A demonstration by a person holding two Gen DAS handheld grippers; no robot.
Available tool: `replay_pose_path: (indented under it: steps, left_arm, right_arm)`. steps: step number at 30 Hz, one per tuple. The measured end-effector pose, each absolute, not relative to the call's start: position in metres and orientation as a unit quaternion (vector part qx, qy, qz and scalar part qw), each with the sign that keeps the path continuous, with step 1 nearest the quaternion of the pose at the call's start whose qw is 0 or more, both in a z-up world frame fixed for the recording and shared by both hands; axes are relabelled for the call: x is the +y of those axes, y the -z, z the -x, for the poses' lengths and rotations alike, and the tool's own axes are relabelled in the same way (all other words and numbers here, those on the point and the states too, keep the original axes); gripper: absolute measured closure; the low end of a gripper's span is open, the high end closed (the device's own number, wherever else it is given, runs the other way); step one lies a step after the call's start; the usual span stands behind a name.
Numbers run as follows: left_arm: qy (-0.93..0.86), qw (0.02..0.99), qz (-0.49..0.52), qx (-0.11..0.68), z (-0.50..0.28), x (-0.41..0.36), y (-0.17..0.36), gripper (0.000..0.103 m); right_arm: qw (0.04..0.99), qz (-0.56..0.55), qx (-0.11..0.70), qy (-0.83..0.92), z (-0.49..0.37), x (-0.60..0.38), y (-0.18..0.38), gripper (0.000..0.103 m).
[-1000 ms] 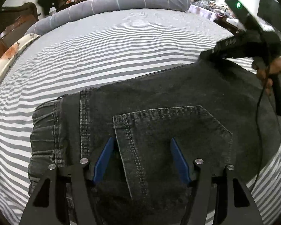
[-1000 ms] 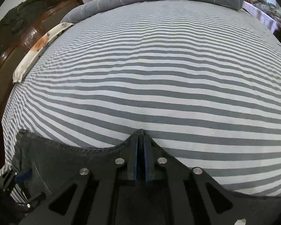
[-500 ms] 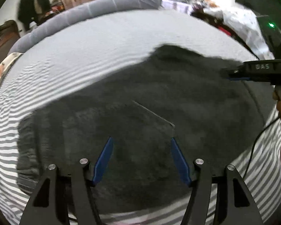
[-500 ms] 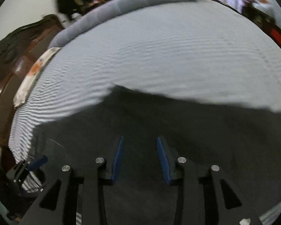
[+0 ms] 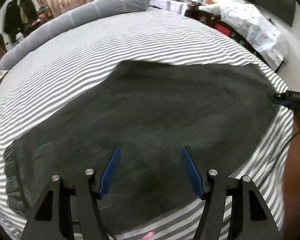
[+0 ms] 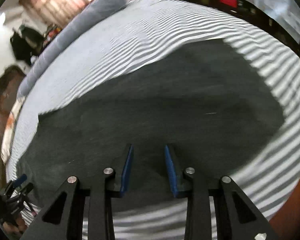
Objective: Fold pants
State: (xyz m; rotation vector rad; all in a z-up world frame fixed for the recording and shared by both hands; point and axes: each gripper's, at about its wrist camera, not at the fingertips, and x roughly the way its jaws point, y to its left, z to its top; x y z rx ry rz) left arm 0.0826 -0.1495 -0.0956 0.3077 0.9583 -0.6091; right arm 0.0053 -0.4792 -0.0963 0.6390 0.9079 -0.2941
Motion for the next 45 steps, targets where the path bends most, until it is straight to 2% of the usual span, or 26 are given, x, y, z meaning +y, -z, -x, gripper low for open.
replay_pose_path:
  steps: [6, 16, 22, 26, 28, 31, 36, 41, 45]
  left_arm:
    - [0.329, 0.819, -0.152, 0.444, -0.073, -0.225, 0.095, 0.039]
    - [0.36, 0.799, -0.203, 0.437, -0.055, -0.31, 0.114, 0.039]
    - [0.36, 0.793, -0.227, 0.435, -0.05, -0.325, 0.126, 0.039]
    - [0.36, 0.789, -0.243, 0.434, -0.045, -0.33, 0.136, 0.039]
    - [0.363, 0.789, -0.249, 0.428, -0.044, -0.331, 0.138, 0.038]
    - [0.365, 0.788, -0.257, 0.424, -0.046, -0.334, 0.142, 0.034]
    - [0.362, 0.784, -0.258, 0.434, -0.056, -0.339, 0.147, 0.024]
    - [0.371, 0.772, -0.247, 0.454, -0.064, -0.336, 0.142, 0.024]
    - [0.379, 0.769, -0.187, 0.48, -0.073, -0.305, 0.125, 0.024]
  right_arm:
    - [0.849, -0.332, 0.38, 0.157, 0.041, -0.56, 0.086, 0.07]
    - [0.847, -0.358, 0.384, 0.088, 0.03, -0.643, 0.115, 0.07]
    - [0.853, -0.344, 0.391, 0.036, 0.029, -0.646, 0.133, 0.072]
    - [0.856, -0.338, 0.392, -0.004, 0.036, -0.63, 0.14, 0.08]
    - [0.85, -0.367, 0.378, -0.002, 0.04, -0.632, 0.145, 0.088]
    - [0.849, -0.375, 0.371, 0.018, 0.042, -0.633, 0.145, 0.096]
    - [0.859, -0.346, 0.374, 0.057, 0.043, -0.615, 0.123, 0.097]
    - [0.859, -0.359, 0.359, 0.067, 0.05, -0.598, 0.097, 0.097]
    - [0.864, -0.363, 0.345, 0.051, 0.051, -0.575, 0.067, 0.097]
